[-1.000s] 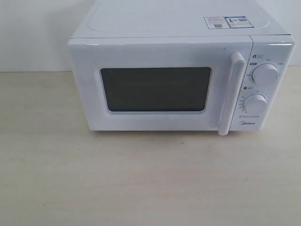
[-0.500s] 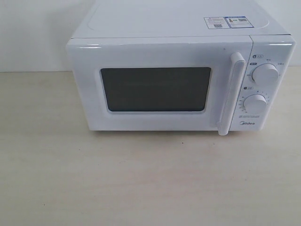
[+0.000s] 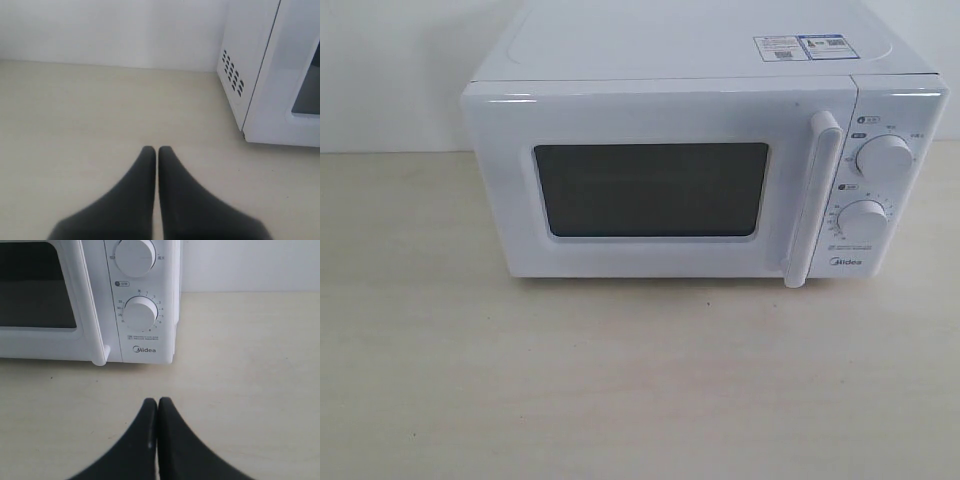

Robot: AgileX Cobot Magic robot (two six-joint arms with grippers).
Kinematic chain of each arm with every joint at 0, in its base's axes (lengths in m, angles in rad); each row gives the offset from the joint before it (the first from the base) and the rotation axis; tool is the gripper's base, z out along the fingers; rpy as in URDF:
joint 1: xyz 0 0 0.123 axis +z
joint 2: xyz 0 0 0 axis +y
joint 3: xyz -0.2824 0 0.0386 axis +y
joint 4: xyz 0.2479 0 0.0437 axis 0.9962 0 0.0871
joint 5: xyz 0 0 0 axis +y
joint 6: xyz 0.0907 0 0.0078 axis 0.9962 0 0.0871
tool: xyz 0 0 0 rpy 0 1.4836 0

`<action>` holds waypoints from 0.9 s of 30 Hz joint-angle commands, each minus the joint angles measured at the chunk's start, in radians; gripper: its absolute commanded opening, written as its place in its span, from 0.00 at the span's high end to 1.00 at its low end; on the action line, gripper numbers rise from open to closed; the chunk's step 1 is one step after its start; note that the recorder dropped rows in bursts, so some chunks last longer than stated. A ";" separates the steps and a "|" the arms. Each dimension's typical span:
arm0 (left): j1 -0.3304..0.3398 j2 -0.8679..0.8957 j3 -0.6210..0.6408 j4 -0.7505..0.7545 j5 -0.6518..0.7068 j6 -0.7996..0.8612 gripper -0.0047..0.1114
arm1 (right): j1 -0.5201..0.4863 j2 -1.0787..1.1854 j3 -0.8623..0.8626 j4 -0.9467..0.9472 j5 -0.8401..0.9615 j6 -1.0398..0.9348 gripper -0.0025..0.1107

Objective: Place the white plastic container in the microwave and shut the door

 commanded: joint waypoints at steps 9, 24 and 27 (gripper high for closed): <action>0.002 -0.004 0.004 0.004 0.008 -0.055 0.92 | -0.003 -0.005 -0.001 -0.003 -0.001 -0.003 0.98; 0.002 -0.004 0.004 0.004 0.005 -0.046 0.92 | -0.003 -0.005 -0.001 -0.003 -0.001 -0.003 0.98; 0.002 -0.004 0.004 0.004 0.008 -0.046 0.92 | -0.003 -0.005 -0.001 -0.003 -0.001 -0.003 0.98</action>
